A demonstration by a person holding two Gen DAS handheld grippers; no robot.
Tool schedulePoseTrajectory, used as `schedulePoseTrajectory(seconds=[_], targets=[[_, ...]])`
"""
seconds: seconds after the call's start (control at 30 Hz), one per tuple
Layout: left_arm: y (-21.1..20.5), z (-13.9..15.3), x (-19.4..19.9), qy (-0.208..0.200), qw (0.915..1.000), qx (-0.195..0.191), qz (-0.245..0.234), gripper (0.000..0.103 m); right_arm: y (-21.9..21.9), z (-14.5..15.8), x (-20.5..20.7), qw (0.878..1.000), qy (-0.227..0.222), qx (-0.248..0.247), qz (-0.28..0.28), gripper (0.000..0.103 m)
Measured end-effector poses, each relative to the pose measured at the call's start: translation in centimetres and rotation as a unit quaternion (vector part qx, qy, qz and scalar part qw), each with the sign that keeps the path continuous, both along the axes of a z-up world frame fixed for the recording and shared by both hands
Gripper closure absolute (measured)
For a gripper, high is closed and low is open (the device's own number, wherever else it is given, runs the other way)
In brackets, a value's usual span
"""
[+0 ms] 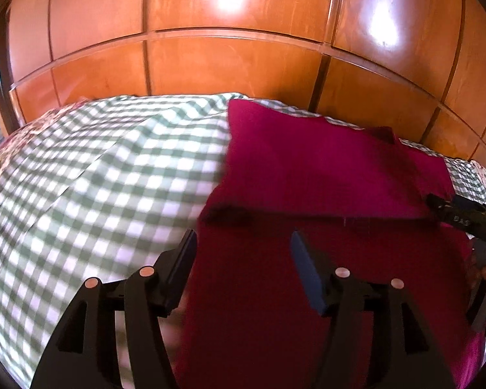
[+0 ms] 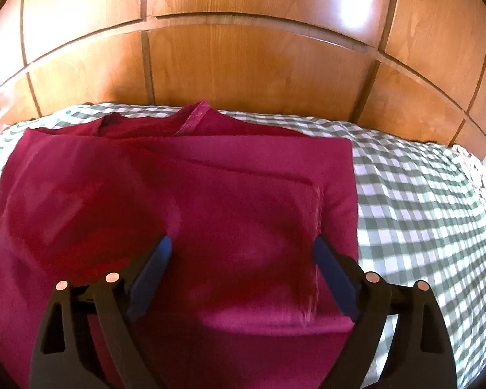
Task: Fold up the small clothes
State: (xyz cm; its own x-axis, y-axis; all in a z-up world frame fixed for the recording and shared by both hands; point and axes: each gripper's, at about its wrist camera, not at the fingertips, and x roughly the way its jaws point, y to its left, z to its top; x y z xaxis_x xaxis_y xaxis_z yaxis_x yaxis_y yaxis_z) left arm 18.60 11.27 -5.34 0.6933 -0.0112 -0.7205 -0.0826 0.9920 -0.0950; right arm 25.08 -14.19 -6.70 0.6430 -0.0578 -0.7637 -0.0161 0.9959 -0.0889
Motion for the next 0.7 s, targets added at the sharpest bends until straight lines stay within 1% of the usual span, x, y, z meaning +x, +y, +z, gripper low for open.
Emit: schedulePoseTrajectory(seconds=[0.1,0.2,0.27,0.37,0.4,0.43,0.47,0.5,0.53,0.57,0.6,0.63,0.7], targets=[[1.6,-0.2,-2.4,0.002,1.0,-0.003,0.006,0.042,-1.0,0.6,-2.0,1.0,0.007,0.003,0.004,0.015],[3.1,-0.5,-4.2,0.014,0.9998,-0.013,0.004,0.042,-3.1,0.9,-4.4,1.0,0.024,0.009,-0.006,0.015],[4.3,-0.9,-6.1,0.023,0.9995,-0.019,0.003,0.042,-4.3,0.8,-5.8,0.999,0.036,0.013,-0.01,0.015],[5.4,-1.8,-8.5,0.044,0.9983,-0.036,-0.008,0.043,-6.4,0.7,-8.9,0.997,0.064,0.037,-0.008,0.015],[5.8,-2.1,-9.5,0.054,0.9974,-0.045,-0.014,0.043,-7.1,0.6,-10.3,0.996,0.077,0.053,-0.003,0.016],[6.0,-2.4,-10.3,0.063,0.9964,-0.054,-0.02,0.044,-7.6,0.5,-11.5,0.994,0.086,0.068,0.002,0.017],[6.0,-2.7,-10.9,0.068,0.9956,-0.06,-0.024,0.048,-7.9,0.5,-12.8,0.992,0.094,0.081,0.005,0.022],[6.1,-2.8,-11.7,0.073,0.9948,-0.065,-0.029,0.049,-8.2,0.3,-14.4,0.99,0.106,0.092,0.01,0.027],[6.0,-2.9,-12.8,0.075,0.9944,-0.067,-0.035,0.049,-8.2,0.0,-16.1,0.988,0.117,0.097,0.014,0.03],[5.8,-2.9,-13.7,0.076,0.9939,-0.069,-0.041,0.052,-8.1,-0.2,-17.1,0.987,0.122,0.1,0.017,0.034],[5.7,-2.9,-14.7,0.081,0.9927,-0.074,-0.052,0.054,-8.0,-0.3,-19.0,0.986,0.129,0.107,0.021,0.036],[5.5,-3.0,-15.2,0.085,0.9915,-0.08,-0.059,0.058,-7.9,-0.3,-19.9,0.985,0.133,0.11,0.024,0.037],[5.0,-3.1,-16.4,0.096,0.9877,-0.095,-0.079,0.062,-7.9,-0.1,-22.5,0.982,0.143,0.122,0.027,0.046]])
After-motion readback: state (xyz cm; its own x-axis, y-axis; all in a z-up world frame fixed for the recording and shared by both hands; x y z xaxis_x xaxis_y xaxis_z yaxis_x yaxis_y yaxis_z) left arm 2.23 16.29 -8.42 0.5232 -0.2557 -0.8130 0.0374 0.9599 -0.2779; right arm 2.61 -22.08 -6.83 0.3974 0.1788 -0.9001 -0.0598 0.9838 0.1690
